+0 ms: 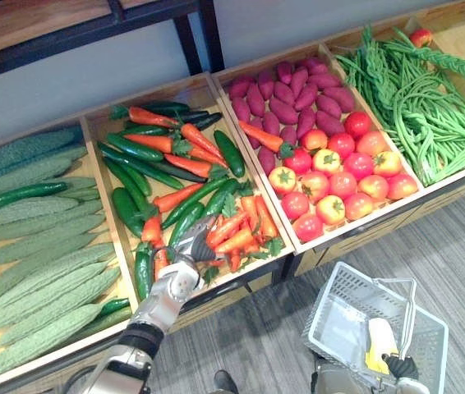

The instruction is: Pick vegetable in the basket

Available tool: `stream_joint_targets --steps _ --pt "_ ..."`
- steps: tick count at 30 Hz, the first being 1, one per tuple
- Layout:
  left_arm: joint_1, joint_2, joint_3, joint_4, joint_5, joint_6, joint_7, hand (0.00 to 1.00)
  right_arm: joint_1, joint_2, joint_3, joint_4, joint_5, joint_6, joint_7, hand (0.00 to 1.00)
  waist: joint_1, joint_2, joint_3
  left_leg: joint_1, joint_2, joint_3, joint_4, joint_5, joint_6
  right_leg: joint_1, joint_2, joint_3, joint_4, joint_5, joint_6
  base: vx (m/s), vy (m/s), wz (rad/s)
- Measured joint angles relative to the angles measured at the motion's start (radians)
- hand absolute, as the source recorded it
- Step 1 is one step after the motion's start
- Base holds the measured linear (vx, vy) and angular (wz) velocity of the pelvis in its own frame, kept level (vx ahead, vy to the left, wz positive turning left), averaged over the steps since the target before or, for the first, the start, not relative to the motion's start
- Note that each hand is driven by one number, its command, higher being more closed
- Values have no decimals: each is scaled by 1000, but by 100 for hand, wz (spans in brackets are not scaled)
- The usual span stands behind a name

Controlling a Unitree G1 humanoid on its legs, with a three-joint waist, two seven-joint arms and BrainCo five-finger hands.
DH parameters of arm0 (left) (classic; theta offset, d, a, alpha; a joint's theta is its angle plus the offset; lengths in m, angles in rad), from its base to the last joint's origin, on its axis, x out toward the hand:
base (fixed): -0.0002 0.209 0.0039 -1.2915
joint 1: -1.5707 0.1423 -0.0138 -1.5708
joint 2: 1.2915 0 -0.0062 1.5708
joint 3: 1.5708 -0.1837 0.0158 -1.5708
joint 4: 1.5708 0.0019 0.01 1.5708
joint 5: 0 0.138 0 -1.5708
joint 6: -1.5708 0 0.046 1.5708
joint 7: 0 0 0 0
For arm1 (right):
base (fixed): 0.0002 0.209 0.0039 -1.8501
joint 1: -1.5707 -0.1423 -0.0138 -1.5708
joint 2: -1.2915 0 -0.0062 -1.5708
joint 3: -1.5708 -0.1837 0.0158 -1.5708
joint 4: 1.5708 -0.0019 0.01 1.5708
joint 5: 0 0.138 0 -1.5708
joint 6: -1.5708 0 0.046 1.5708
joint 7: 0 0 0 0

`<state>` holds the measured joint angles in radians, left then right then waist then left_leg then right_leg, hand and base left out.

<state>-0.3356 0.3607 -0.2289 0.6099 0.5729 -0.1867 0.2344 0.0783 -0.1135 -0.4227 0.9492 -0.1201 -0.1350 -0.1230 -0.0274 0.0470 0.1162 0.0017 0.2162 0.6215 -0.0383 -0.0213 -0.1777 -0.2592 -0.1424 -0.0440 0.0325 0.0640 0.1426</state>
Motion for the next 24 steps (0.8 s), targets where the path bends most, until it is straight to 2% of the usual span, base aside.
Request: stream_joint_targets --steps 15,24 --pt "-74 -28 7 135 38 -1 10 100 -10 -9 1 -1 1 0 -1 100 -1 2 13 0 3 28 3 -4 -6 -18 8 25 1 5 -4 -8 -15 -4" --pt "-82 -37 58 154 40 28 20 100 -11 -15 9 0 1 -1 -1 100 -2 1 28 4 6 27 8 -4 -6 -13 9 24 2 7 -5 -1 -2 0"
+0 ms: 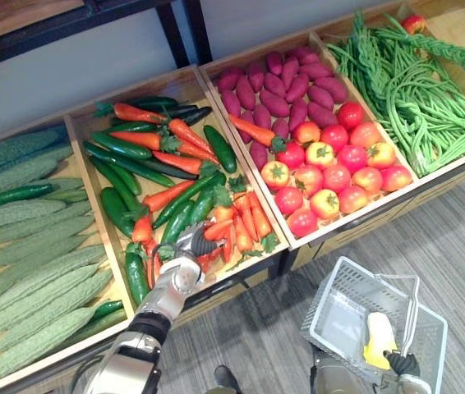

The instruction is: Pick vegetable in the basket

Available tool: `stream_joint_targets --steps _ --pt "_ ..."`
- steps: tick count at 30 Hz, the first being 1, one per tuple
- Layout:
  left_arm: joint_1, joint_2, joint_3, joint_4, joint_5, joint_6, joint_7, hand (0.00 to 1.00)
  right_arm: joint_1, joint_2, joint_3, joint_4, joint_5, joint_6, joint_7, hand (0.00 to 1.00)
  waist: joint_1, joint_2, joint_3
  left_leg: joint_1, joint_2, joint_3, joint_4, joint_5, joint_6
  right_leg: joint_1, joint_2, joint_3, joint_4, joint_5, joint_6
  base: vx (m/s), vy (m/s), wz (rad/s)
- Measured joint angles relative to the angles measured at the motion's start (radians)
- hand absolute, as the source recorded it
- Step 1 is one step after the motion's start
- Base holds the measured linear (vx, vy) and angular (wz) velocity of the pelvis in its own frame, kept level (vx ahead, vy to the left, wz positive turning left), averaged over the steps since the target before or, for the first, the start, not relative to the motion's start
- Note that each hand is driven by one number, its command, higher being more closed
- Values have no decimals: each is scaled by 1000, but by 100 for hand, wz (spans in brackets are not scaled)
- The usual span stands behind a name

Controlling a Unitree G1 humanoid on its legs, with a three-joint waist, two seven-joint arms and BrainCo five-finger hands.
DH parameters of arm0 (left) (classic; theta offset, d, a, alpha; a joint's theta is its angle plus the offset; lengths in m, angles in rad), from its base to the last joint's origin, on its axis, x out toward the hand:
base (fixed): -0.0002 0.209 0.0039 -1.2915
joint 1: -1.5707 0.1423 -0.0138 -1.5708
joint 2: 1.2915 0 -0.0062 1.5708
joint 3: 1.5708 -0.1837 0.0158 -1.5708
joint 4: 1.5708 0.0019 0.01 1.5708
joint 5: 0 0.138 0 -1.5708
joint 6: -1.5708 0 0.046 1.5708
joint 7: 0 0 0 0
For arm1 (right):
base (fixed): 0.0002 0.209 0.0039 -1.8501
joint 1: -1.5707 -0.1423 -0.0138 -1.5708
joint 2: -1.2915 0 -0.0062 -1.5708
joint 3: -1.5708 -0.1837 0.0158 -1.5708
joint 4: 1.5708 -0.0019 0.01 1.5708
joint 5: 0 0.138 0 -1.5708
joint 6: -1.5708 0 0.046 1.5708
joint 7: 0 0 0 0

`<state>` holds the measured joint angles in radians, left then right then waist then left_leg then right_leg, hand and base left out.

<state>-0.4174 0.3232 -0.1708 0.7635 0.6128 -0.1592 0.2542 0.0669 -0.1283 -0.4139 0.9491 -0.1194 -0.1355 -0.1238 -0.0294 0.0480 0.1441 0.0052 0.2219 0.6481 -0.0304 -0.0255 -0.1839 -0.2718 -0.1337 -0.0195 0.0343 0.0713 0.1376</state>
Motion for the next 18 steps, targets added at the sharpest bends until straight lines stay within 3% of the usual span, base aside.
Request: stream_joint_targets --steps 5,10,18 --pt "-1 34 35 -45 0 40 0 100 10 -15 18 3 -1 1 -1 100 0 2 1 25 0 -30 9 0 0 48 -10 -34 0 0 0 -12 -16 13" --pt "28 119 74 -236 1 40 6 100 25 -15 -13 6 -2 3 -1 100 10 1 1 43 -1 -56 15 0 2 91 -20 -63 -1 -1 0 -38 -10 20" --pt "90 139 103 -403 2 30 1 100 64 -24 -131 6 -40 39 3 100 22 -2 -10 69 -11 -55 -1 4 14 122 -24 -64 -17 2 2 -34 -12 2"
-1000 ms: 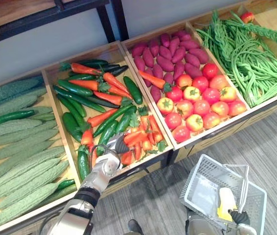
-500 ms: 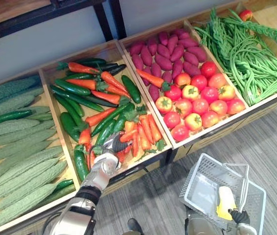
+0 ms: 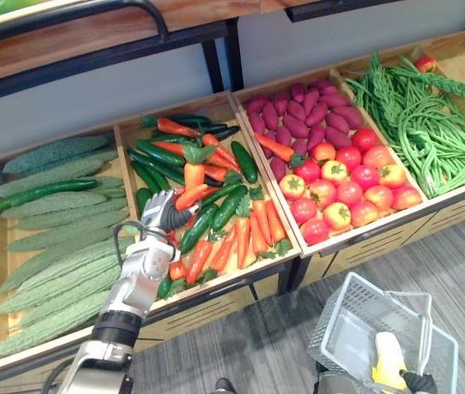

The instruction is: Pick vegetable in the basket

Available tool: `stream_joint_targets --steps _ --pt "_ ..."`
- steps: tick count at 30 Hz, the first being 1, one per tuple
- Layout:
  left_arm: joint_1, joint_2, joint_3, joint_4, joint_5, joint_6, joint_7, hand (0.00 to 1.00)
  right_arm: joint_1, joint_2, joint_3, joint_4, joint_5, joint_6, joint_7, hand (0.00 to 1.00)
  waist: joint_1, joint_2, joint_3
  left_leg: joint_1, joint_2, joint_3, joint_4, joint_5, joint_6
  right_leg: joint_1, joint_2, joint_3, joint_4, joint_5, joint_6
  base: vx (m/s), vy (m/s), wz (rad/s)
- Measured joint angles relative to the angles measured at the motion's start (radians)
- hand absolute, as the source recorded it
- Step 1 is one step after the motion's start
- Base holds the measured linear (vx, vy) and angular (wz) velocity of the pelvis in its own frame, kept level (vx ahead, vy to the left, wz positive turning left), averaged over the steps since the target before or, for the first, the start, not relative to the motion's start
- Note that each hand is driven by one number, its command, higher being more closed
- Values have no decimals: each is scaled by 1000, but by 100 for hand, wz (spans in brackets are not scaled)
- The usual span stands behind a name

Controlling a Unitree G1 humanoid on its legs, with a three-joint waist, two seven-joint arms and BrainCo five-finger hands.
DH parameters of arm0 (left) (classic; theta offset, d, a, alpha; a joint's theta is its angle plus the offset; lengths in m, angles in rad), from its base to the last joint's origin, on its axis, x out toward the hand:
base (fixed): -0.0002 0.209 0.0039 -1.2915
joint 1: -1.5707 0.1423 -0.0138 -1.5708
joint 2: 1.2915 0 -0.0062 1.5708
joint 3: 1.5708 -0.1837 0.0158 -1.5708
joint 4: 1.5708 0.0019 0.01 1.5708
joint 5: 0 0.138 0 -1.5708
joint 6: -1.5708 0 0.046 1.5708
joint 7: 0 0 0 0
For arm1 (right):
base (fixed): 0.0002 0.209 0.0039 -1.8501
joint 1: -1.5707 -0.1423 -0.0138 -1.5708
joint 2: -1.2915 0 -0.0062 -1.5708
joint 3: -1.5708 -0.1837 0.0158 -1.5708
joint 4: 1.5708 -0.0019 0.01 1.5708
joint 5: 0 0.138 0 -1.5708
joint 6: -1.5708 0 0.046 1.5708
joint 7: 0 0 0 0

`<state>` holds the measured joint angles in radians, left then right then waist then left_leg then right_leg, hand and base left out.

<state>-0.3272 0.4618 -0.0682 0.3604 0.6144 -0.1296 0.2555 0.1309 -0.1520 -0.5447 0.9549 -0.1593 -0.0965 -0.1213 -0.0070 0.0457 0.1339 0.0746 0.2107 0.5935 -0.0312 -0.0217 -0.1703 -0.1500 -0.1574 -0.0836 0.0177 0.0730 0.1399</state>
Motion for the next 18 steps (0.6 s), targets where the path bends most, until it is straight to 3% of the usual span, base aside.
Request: stream_joint_targets --steps 7,12,18 --pt "37 16 -9 -136 -1 -44 -27 100 17 -38 -35 1 -49 6 13 100 -2 -23 -36 41 -7 43 -4 -1 -2 17 18 42 -18 17 -3 10 -11 -19" --pt "49 67 -86 -209 -3 -115 -44 100 -12 -174 48 -18 -182 1 54 100 -2 -29 -39 107 -1 173 22 -38 -17 11 53 164 -35 45 -3 -68 -20 -74" --pt "46 96 -175 -268 -12 -180 -73 100 -48 -334 180 -125 -275 -25 89 100 -20 -34 -41 169 41 353 112 -104 -49 -11 119 336 -48 72 -2 -74 -28 -93"
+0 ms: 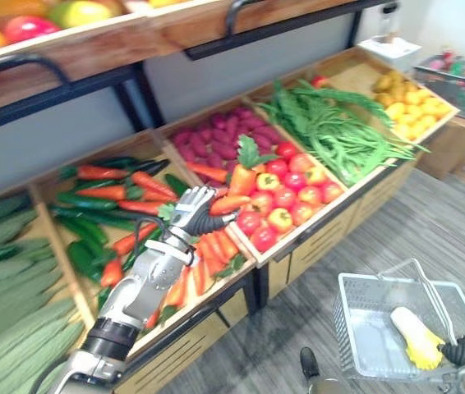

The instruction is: Pick vegetable in the basket

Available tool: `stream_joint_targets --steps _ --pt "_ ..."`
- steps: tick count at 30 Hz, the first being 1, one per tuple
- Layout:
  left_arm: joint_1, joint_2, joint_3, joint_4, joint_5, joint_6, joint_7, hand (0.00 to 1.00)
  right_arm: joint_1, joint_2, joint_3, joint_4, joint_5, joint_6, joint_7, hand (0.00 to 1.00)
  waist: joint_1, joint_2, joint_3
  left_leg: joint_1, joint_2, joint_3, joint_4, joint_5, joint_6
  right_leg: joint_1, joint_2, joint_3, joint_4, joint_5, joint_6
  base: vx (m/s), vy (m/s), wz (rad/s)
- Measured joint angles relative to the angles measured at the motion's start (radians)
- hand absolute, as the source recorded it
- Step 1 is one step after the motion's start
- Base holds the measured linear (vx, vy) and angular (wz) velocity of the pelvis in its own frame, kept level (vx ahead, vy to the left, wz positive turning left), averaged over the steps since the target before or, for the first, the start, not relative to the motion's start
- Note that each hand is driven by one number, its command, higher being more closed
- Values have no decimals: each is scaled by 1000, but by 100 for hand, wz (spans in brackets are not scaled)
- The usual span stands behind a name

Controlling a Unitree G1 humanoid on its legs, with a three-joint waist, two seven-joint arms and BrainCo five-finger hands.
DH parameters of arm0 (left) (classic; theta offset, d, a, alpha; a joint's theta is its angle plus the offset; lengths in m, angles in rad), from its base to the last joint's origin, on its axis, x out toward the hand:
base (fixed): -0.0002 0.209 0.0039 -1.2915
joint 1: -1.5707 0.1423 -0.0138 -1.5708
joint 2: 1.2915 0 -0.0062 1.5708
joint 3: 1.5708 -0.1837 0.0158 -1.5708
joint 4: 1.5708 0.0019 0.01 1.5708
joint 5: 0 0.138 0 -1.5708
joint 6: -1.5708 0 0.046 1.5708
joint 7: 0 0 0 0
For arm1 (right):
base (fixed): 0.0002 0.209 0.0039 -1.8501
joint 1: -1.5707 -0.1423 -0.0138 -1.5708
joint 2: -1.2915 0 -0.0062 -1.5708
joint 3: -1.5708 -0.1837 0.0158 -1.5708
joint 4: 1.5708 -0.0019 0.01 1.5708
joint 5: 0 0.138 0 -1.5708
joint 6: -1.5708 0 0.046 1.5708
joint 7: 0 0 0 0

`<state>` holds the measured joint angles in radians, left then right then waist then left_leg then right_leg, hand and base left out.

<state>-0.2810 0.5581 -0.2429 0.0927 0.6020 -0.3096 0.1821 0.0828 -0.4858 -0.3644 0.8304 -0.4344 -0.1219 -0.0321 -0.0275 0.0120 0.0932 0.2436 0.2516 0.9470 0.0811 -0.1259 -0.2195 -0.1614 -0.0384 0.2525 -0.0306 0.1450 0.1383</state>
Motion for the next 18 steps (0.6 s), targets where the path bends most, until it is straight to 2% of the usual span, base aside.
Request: stream_joint_targets --steps 4,8,10,12,18 --pt "-32 14 -70 -25 -13 -30 -29 100 3 -91 77 -84 -43 -18 28 100 -3 -10 -3 42 21 108 32 -22 -22 -17 48 84 1 17 -4 -52 -38 -68" --pt "-51 43 -152 -49 -52 -53 -53 100 9 -188 175 -201 -77 -25 45 100 -26 -15 -4 74 27 175 41 -30 -35 -26 80 137 10 24 -6 -46 -24 -48" --pt "-85 51 -214 -51 -88 -71 -81 100 9 -248 234 -254 -78 -61 55 100 -33 -17 -5 96 29 220 47 -35 -42 -26 100 168 16 23 -6 -62 -9 -48" --pt "-106 63 -259 -64 -107 -84 -96 100 -5 -280 272 -293 -78 -81 65 100 -51 -18 -4 109 31 237 50 -37 -43 -26 110 182 17 22 -5 -57 -15 -32" --pt "-174 88 -413 -121 -168 -121 -150 100 -71 -399 422 -415 -77 -152 73 100 -73 -17 -5 130 36 317 72 -41 -48 -48 147 242 34 27 -6 -51 -28 -35"
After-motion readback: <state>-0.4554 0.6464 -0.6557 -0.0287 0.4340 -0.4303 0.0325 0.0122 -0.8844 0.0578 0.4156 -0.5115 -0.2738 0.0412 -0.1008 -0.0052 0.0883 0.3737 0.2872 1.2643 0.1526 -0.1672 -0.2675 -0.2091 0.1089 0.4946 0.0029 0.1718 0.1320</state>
